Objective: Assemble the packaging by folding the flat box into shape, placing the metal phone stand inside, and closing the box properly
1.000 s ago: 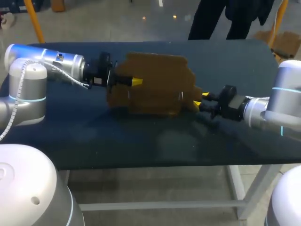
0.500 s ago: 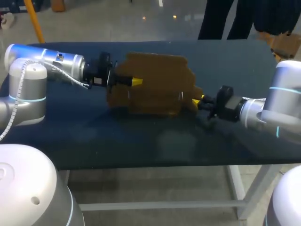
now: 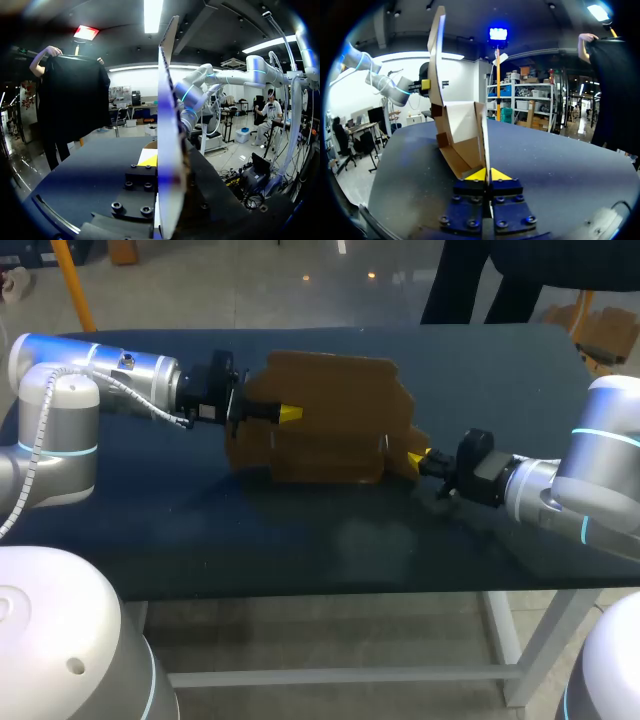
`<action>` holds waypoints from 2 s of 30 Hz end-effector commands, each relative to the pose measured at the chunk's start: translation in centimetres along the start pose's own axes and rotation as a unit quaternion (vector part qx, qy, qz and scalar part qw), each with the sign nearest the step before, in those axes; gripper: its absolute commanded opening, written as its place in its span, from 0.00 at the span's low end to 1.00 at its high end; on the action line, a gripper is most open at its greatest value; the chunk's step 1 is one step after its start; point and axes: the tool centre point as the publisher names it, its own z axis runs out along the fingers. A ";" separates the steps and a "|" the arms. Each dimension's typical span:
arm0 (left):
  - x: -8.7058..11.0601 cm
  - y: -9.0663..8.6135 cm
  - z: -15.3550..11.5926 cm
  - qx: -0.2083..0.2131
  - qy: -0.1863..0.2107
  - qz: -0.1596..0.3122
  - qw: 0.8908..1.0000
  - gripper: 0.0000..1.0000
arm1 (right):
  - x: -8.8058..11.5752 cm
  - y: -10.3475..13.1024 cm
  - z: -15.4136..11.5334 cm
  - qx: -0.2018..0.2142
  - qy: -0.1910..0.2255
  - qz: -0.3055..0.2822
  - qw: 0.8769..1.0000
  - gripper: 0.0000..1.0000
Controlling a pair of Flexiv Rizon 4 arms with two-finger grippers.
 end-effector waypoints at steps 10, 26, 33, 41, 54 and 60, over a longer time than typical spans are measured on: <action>0.1 0.2 0.1 0.000 0.000 0.000 1.000 0.00 | 1.4 0.0 0.5 -0.005 -0.021 0.008 1.000 0.05; 0.1 0.2 0.1 0.000 0.000 0.000 1.000 0.00 | 2.6 -0.3 1.3 -0.001 -0.044 0.026 0.999 0.26; 0.1 0.2 0.1 0.000 0.000 0.000 1.000 0.00 | 3.6 -0.4 1.9 0.002 -0.043 0.033 0.999 0.29; 0.1 0.2 0.1 0.000 0.000 0.000 1.000 0.00 | 4.6 -0.4 2.7 0.004 -0.038 0.039 0.999 0.42; 0.1 0.2 0.1 0.000 0.000 0.000 1.000 0.00 | 5.8 -0.5 3.1 0.008 -0.060 0.064 0.996 0.52; 0.1 0.2 0.1 0.000 0.000 0.000 1.000 0.00 | 6.7 -0.7 3.0 0.012 -0.069 0.072 0.995 0.50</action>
